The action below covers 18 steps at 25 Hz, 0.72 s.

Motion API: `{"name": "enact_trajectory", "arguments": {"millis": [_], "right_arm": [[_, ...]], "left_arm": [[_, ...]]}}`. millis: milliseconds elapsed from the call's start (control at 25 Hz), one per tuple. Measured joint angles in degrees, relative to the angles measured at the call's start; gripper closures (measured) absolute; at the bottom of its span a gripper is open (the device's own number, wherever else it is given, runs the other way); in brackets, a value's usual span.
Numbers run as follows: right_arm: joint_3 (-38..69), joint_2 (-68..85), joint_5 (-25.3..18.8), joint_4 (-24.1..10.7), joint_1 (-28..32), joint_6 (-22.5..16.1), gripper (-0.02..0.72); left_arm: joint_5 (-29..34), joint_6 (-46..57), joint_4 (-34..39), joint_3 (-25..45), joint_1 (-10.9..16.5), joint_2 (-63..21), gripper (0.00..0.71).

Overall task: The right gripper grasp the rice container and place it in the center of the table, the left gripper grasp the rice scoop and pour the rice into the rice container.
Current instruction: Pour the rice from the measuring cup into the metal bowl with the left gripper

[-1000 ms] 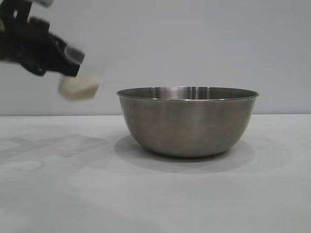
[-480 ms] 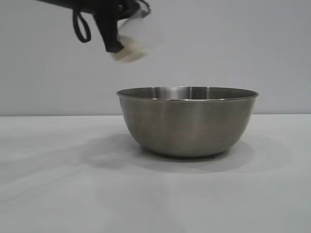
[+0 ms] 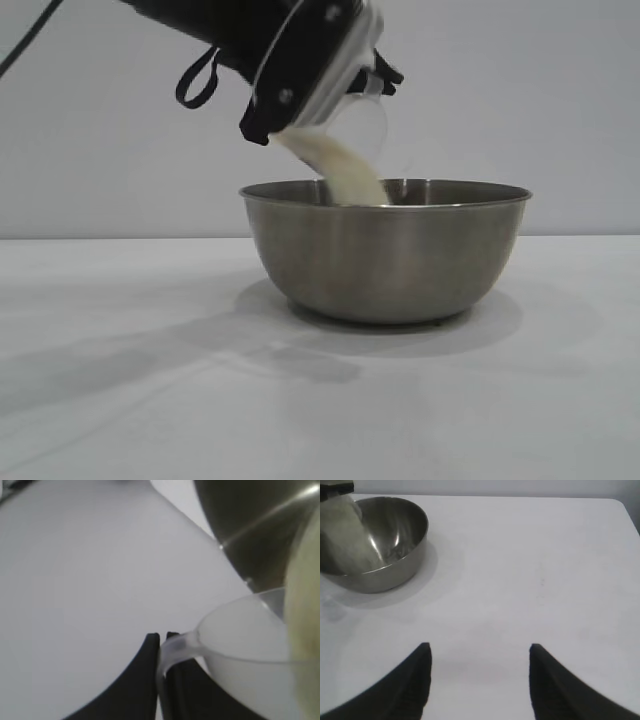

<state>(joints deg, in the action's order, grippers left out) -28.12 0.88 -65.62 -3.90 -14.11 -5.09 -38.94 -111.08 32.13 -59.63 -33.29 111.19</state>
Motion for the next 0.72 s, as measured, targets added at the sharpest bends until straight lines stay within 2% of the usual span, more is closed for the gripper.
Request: {"name": "enact_trajectory", "arguments": {"millis": [160, 440, 520, 600, 720], "right_arm": [[0.0, 0.0, 0.0, 0.0, 0.0, 0.0, 0.290], [0.0, 0.0, 0.0, 0.0, 0.0, 0.0, 0.290], [0.0, 0.0, 0.0, 0.0, 0.0, 0.0, 0.290], [0.0, 0.0, 0.0, 0.0, 0.0, 0.0, 0.290], [0.0, 0.0, 0.0, 0.0, 0.0, 0.0, 0.290]], "left_arm": [[0.0, -6.5, 0.4, -0.1, 0.0, 0.1, 0.710], [0.0, -6.5, 0.1, -0.1, 0.0, 0.1, 0.710], [-1.2, 1.6, -2.9, -0.1, 0.0, 0.1, 0.710], [-3.8, 13.0, -9.0, -0.1, -0.1, 0.1, 0.710], [-6.6, 29.7, -22.3, -0.1, -0.2, -0.2, 0.710]]}}
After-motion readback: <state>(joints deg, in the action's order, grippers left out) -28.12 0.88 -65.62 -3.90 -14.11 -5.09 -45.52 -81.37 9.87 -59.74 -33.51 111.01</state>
